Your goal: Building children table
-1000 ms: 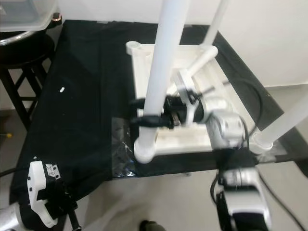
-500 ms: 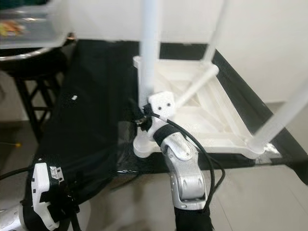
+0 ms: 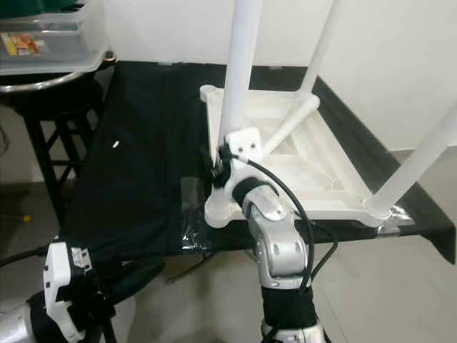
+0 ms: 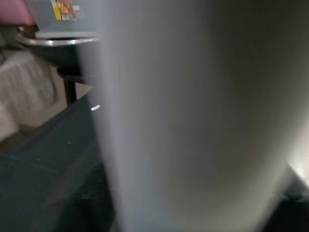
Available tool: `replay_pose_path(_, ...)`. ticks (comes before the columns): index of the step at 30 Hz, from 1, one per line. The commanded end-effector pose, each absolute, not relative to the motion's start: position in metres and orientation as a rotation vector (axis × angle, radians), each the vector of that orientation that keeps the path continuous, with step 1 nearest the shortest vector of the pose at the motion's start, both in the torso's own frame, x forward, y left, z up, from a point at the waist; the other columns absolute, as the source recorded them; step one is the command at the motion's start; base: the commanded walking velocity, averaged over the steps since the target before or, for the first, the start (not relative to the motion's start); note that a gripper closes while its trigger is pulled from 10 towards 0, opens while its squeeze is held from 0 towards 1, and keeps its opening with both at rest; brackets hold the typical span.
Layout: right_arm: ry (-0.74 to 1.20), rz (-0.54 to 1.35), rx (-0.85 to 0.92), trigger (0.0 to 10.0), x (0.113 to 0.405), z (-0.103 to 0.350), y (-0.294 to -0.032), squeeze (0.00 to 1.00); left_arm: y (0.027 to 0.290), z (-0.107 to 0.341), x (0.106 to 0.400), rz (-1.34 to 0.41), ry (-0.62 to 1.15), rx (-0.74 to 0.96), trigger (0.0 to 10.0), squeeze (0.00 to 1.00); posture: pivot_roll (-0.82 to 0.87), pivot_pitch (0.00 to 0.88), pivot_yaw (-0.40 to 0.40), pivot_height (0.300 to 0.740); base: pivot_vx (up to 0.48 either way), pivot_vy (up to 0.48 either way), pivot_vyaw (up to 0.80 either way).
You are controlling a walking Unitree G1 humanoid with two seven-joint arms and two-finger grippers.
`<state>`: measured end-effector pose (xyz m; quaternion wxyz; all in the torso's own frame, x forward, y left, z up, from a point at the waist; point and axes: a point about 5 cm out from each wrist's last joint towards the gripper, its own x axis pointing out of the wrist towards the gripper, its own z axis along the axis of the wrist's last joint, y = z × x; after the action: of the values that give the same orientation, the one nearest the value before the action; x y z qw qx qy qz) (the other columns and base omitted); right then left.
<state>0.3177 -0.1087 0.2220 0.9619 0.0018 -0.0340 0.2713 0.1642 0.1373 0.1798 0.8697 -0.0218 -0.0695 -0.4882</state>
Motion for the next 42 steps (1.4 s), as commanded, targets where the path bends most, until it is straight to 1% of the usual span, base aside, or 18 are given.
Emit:
replay_pose_path(1, -0.117, 0.704, 0.028, 10.0, 0.316, 0.236, -0.104, 1.0, 0.136, 0.176, 0.163, -1.03, -0.13, -0.05, 10.0, 0.0, 0.05, 0.177, -0.088, 0.74, 0.0, 0.0, 0.0)
replay_pose_path(2, -0.157, 0.861, -0.003, 10.0, 0.312, 0.246, -0.104, 1.0, 0.135, 0.176, 0.163, -1.03, -0.13, -0.051, 10.0, 0.0, 0.05, 0.177, -0.088, 0.74, 0.0, 0.0, 0.0)
replay_pose_path(3, -0.157, 0.861, -0.003, 10.0, 0.312, 0.246, -0.104, 1.0, 0.135, 0.176, 0.163, -1.03, -0.13, -0.051, 10.0, 0.0, 0.05, 0.177, -0.088, 0.74, 0.0, 0.0, 0.0)
replay_pose_path(4, -0.165, 1.122, -0.102, 10.0, 0.303, 0.25, -0.106, 1.0, 0.135, 0.176, 0.162, -1.03, -0.131, -0.052, 10.0, 0.0, 0.05, 0.177, -0.088, 0.74, 0.0, 0.0, 0.0)
replay_pose_path(6, -0.165, 1.122, -0.102, 10.0, 0.303, 0.25, -0.106, 1.0, 0.135, 0.176, 0.162, -1.03, -0.131, -0.052, 10.0, 0.0, 0.05, 0.177, -0.088, 0.74, 0.0, 0.0, 0.0)
replay_pose_path(7, -0.163, 1.193, -0.162, 10.0, 0.3, 0.248, -0.108, 0.55, 0.135, 0.176, 0.162, -1.03, -0.131, -0.052, 10.0, 0.0, 0.06, 0.179, -0.089, 0.74, 0.0, 0.0, 0.0)
replay_pose_path(8, -0.151, 1.268, -0.174, 10.0, 0.299, 0.248, -0.109, 0.0, 0.135, 0.177, 0.162, -1.029, -0.131, -0.052, 10.0, 0.0, 0.07, 0.18, -0.09, 0.74, 0.0, 0.0, 0.0)
replay_pose_path(14, -0.099, 1.426, -0.26, 10.0, 0.315, 0.247, -0.117, 0.0, 0.138, 0.179, 0.158, -1.021, -0.125, -0.046, 10.0, 0.0, 0.1, 0.192, -0.086, 0.74, 0.0, 0.0, 0.0)
replay_pose_path(21, -0.11, 1.465, -0.215, 10.0, 0.333, 0.256, -0.122, 0.0, 0.141, 0.179, 0.155, -1.015, -0.112, -0.038, 10.0, 0.0, 0.12, 0.204, -0.083, 0.74, 0.0, 0.0, 0.0)
replay_pose_path(22, -0.101, 1.506, -0.187, 7.7, 0.336, 0.257, -0.125, 0.0, 0.142, 0.18, 0.154, -1.012, -0.107, -0.035, 10.0, 0.0, 0.12, 0.209, -0.084, 0.74, 0.0, 0.0, 0.0)
replay_pose_path(23, -0.101, 1.506, -0.187, 7.7, 0.336, 0.257, -0.125, 0.0, 0.142, 0.18, 0.154, -1.012, -0.107, -0.035, 10.0, 0.0, 0.12, 0.209, -0.084, 0.74, 0.0, 0.0, 0.0)
replay_pose_path(24, -0.097, 1.521, -0.174, 4.5, 0.336, 0.257, -0.126, 0.0, 0.143, 0.18, 0.153, -1.011, -0.106, -0.034, 10.0, 0.0, 0.12, 0.211, -0.082, 0.74, 0.0, 0.0, 0.0)
replay_pose_path(25, -0.097, 1.521, -0.174, 4.5, 0.336, 0.257, -0.126, 0.0, 0.143, 0.18, 0.153, -1.011, -0.106, -0.034, 10.0, 0.0, 0.12, 0.211, -0.082, 0.74, 0.0, 0.0, 0.0)
replay_pose_path(26, -0.094, 1.548, -0.166, 0.0, 0.336, 0.256, -0.127, 0.0, 0.143, 0.18, 0.153, -1.009, -0.105, -0.033, 10.0, 0.0, 0.12, 0.211, -0.082, 0.74, 0.0, 0.0, 0.0)
replay_pose_path(30, -0.065, 1.651, -0.109, 0.0, 0.331, 0.251, -0.128, 0.0, 0.144, 0.181, 0.153, -1.007, -0.103, -0.031, 10.0, 0.0, 0.12, 0.212, -0.081, 0.74, 0.0, 0.0, 0.0)
replay_pose_path(35, -0.042, 1.666, -0.113, 0.0, 0.325, 0.24, -0.131, 0.0, 0.144, 0.181, 0.153, -1.008, -0.104, -0.031, 10.0, 0.0, 0.12, 0.208, -0.08, 0.74, 0.0, 0.0, 0.0)
replay_pose_path(40, -0.051, 1.52, -0.157, 0.0, 0.321, 0.224, -0.13, 0.0, 0.144, 0.181, 0.154, -1.008, -0.107, -0.031, 10.0, 0.0, 0.1, 0.205, -0.084, 0.74, 0.0, 0.0, 0.0)
replay_pose_path(42, -0.046, 1.251, -0.129, 0.0, 0.316, 0.205, -0.118, 0.0, 0.145, 0.181, 0.156, -1.007, -0.109, -0.03, 10.0, 0.0, 0.08, 0.204, -0.092, 0.74, 0.0, 0.0, 0.0)
